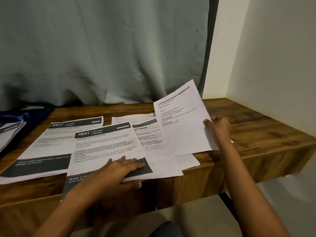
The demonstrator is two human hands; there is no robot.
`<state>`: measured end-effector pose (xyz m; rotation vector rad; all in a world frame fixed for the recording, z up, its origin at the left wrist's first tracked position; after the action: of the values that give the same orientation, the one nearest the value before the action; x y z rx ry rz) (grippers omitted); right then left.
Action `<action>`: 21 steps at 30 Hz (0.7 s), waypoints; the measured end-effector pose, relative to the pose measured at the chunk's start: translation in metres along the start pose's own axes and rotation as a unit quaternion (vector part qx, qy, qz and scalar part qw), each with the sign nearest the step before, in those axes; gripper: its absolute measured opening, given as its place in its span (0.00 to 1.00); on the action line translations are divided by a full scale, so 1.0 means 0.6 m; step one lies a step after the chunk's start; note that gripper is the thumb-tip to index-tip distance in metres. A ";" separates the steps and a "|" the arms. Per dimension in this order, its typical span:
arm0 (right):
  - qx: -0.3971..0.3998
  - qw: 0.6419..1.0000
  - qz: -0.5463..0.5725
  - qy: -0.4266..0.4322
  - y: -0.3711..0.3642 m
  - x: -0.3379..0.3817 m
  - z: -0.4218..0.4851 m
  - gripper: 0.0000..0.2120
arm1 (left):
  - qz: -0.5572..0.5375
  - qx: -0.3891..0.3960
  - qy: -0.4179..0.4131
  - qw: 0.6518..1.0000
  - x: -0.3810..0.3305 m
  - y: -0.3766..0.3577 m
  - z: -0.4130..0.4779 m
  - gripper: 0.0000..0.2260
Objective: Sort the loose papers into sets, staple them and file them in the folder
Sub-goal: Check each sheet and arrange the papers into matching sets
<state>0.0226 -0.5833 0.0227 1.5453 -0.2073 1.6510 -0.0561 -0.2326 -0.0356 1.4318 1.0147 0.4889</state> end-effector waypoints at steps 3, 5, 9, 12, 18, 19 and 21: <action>-0.009 0.999 0.037 -0.018 0.011 -0.009 0.009 0.07 | -0.003 0.002 0.000 1.000 0.005 -0.002 0.001 0.48; -0.011 0.998 0.058 -0.020 0.017 -0.013 0.012 0.08 | 0.001 0.005 0.003 1.000 0.005 -0.003 0.002 0.45; -0.011 0.996 0.087 -0.035 0.023 -0.022 0.016 0.07 | 0.003 0.014 0.010 1.000 0.006 -0.005 0.003 0.45; -0.016 0.992 0.116 -0.037 0.030 -0.024 0.017 0.07 | -0.012 0.006 0.004 1.000 0.010 -0.006 0.005 0.47; -0.042 0.986 0.157 -0.041 0.056 -0.021 0.020 0.06 | -0.029 -0.036 -0.010 0.999 0.015 0.000 0.004 0.45; -0.048 0.985 0.161 -0.043 0.062 -0.019 0.020 0.06 | -0.032 -0.038 -0.012 0.999 0.014 0.000 0.003 0.44; -0.055 0.983 0.172 -0.045 0.075 -0.016 0.020 0.06 | -0.029 -0.041 -0.012 0.999 0.011 0.000 0.003 0.39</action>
<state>0.0009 -0.6238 0.0356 1.5631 -0.6343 1.7987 -0.0512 -0.2284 -0.0376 1.3290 1.0020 0.4655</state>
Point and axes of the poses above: each hand's wrist, its own z-axis towards the middle knuckle, its own y-axis out of the back of the hand, x = y × z, the point moved 9 cm from there along z, towards the middle knuckle, and after that the axes turned 6 degrees about -z, right-handed, at the moved point
